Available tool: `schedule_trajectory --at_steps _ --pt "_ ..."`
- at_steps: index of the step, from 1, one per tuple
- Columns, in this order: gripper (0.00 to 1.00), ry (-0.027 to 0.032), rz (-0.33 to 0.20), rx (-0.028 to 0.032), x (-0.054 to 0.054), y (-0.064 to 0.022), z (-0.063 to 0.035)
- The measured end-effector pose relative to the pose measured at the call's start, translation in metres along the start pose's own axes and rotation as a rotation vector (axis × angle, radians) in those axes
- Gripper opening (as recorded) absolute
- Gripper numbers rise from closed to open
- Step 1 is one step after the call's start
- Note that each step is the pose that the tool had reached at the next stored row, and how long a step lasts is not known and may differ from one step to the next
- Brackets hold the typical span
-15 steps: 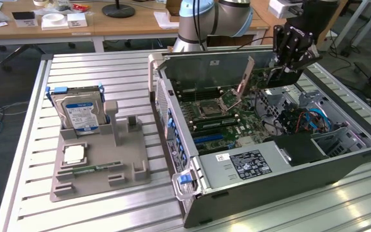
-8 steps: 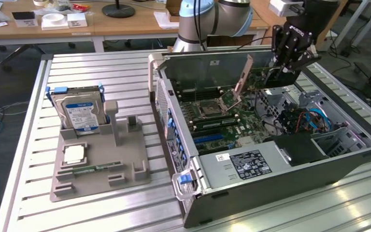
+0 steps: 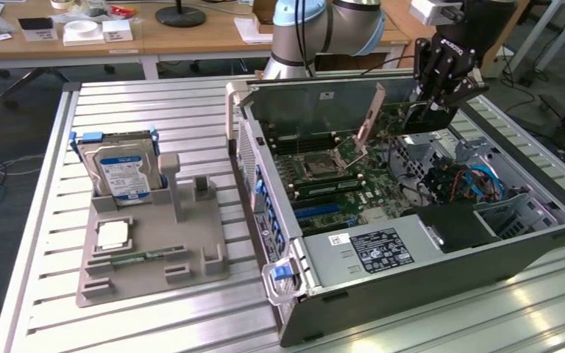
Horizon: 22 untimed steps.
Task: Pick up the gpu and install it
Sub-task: 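Insert the gpu into the slot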
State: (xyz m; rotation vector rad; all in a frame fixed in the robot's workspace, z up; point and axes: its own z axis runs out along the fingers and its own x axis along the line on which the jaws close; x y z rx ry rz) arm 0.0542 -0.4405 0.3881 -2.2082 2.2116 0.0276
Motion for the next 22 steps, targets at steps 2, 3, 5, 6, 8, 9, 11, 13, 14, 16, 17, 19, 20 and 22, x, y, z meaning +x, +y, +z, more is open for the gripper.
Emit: schedule_trajectory --at_steps 2,3,5,6,8,9,11,13,14,16,17,19,20,22 --pt "0.27 0.0000 0.000 0.0000 0.000 0.0000 0.0000" --pt "0.27 0.0000 0.000 0.0000 0.000 0.0000 0.0000" --pt "0.27 -0.0001 0.000 0.0000 0.000 0.0001 0.0000" --pt "0.27 -0.0001 0.000 0.0001 0.000 0.0007 0.0001" --pt "0.27 -0.0001 0.000 0.0001 0.000 0.0033 0.0001" --pt "0.27 0.0000 0.000 0.0000 0.000 0.0048 0.0000" --pt "0.27 0.0000 0.000 0.0000 0.000 0.0077 0.0000" --pt "0.27 0.0000 0.000 0.0000 0.000 0.0103 0.0000" --pt "0.27 -0.0001 0.000 0.0000 0.000 0.0116 0.0000" --pt "0.27 0.0000 0.000 0.0000 0.000 0.0135 0.0000" --pt "0.27 0.0001 0.000 0.0000 0.000 0.0144 0.0000" --pt "0.27 0.0000 0.000 0.0000 0.000 0.0169 0.0000" --pt "0.27 0.0000 0.000 0.0000 0.000 0.0184 0.0000" --pt "0.27 0.0000 0.000 0.0000 0.000 0.0222 0.0000"
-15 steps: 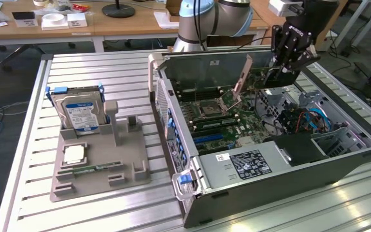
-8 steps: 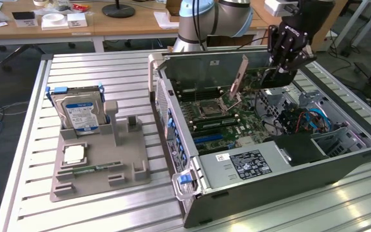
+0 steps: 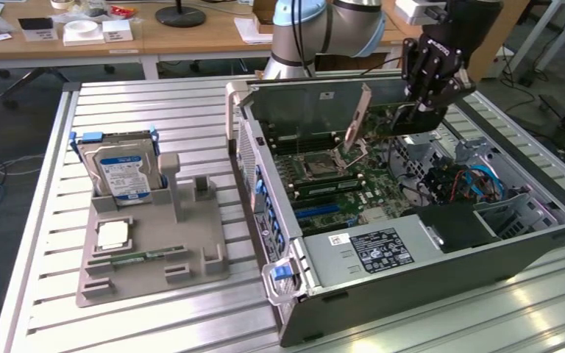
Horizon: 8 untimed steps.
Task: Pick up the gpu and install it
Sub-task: 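Insert the gpu into the slot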
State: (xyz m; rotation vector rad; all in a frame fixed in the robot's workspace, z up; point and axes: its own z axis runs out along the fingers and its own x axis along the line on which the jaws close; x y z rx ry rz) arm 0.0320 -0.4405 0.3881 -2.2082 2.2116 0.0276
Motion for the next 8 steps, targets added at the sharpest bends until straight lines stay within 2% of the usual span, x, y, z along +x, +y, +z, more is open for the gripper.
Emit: schedule_trajectory --at_steps 8 --pt "0.27 0.0000 0.000 0.0000 0.000 0.0152 0.0000"
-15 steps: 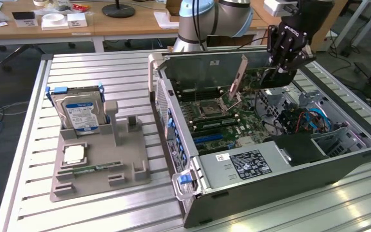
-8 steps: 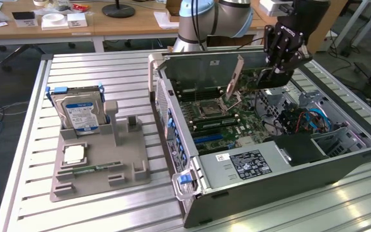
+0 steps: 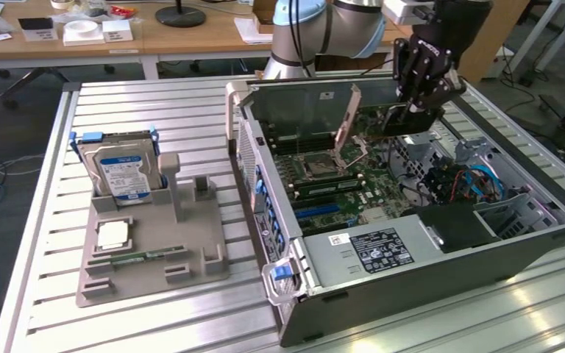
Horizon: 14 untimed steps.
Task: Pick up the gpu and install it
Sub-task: 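Insert the gpu into the slot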
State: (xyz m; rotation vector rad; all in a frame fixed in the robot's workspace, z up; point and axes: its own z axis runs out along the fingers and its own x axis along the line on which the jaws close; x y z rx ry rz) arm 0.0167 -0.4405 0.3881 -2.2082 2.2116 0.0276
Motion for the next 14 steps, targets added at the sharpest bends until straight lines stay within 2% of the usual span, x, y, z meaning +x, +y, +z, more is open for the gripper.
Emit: schedule_trajectory --at_steps 14 --pt "0.27 0.0001 0.000 -0.0001 0.000 0.0240 0.0001"
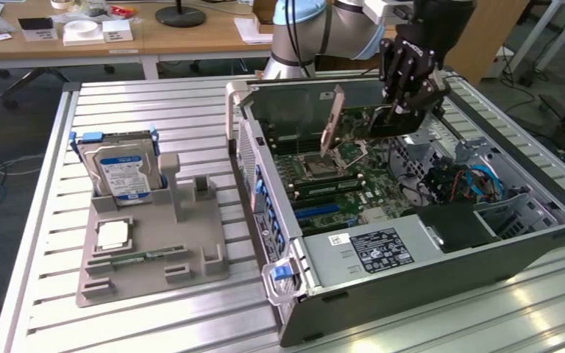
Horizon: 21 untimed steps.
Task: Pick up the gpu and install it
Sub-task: 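Insert the gpu into the slot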
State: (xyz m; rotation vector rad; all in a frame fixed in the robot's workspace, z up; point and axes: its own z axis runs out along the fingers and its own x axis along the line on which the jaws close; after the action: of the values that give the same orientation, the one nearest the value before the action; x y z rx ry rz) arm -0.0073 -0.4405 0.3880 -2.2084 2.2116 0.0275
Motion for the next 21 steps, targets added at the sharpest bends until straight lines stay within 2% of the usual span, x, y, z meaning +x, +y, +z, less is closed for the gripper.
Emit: schedule_trajectory --at_steps 13,21 --pt "0.27 -0.0001 0.000 0.0000 0.0000 0.0104 0.0003" --pt "0.27 -0.0002 0.000 0.0001 0.0001 0.0105 0.0015"
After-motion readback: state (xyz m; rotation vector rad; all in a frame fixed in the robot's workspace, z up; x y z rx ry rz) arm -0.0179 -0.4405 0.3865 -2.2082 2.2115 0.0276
